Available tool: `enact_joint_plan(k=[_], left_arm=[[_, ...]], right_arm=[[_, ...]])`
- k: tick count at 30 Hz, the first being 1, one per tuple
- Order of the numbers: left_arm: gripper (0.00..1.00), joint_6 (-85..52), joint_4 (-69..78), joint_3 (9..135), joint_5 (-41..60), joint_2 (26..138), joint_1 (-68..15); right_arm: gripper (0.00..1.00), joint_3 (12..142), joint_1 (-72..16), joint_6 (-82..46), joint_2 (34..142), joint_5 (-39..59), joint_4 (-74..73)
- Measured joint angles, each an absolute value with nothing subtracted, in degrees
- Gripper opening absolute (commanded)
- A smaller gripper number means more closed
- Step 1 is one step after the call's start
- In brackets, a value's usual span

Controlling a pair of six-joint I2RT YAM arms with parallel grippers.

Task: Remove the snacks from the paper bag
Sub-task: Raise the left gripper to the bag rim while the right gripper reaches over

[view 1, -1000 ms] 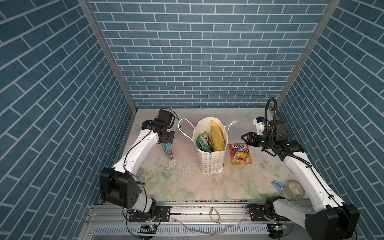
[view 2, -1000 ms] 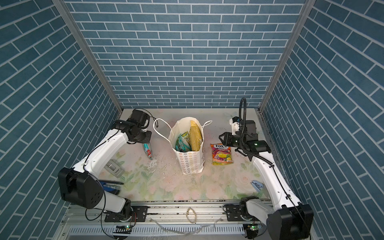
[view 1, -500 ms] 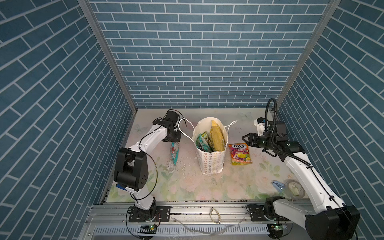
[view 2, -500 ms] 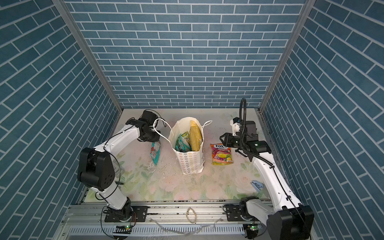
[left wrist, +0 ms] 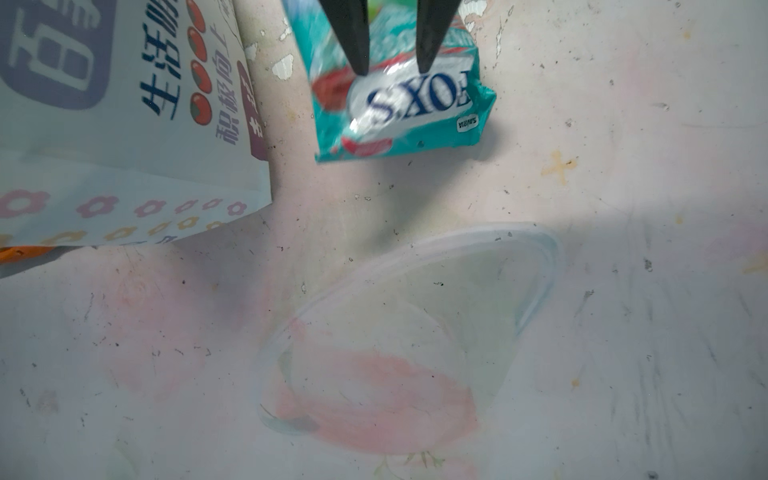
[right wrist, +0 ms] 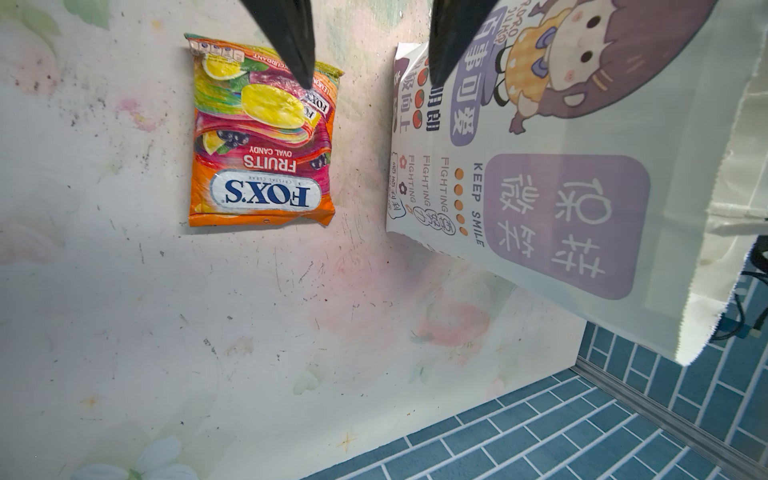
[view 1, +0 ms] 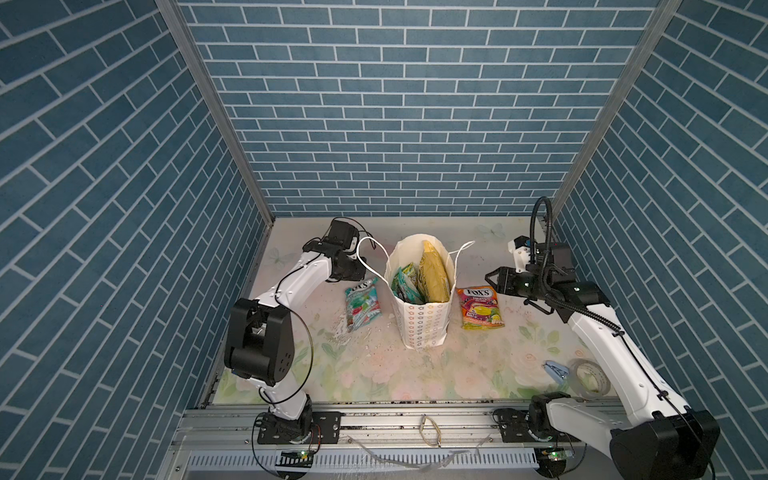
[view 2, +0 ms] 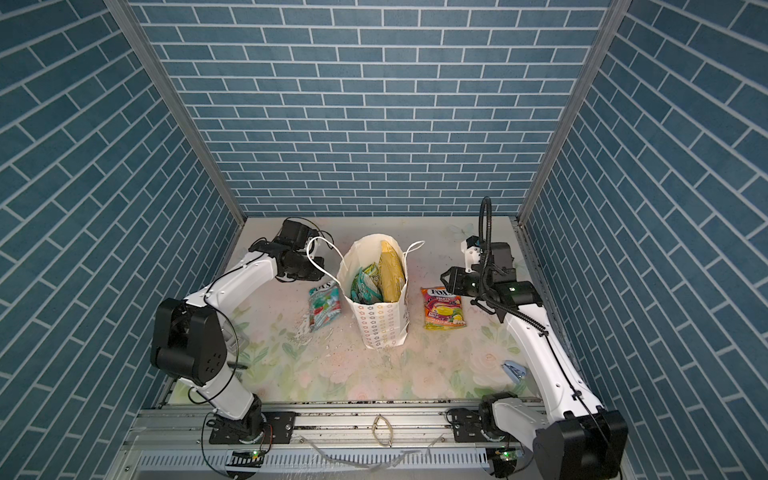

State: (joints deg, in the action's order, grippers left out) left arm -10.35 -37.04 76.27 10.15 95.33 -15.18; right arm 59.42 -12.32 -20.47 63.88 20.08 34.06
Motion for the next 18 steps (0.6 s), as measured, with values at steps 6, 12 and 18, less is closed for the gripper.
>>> enact_joint_plan(k=[6,12,18], left_arm=[[0.22,-12.62,-36.29,71.61,10.44,85.52,-10.96],[0.28,-14.55,-34.74,68.53,15.00,74.08,-10.48],[0.28,-16.01,-35.73,69.71,17.10,58.52,-13.37]], right_arm=[[0.46,59.77,-12.32,-19.44,63.92,18.76,35.59],[0.46,64.47,-12.29,-17.50,64.51,16.78,38.39],[0.46,70.61,-12.29,-15.38,64.49,15.22,40.40]])
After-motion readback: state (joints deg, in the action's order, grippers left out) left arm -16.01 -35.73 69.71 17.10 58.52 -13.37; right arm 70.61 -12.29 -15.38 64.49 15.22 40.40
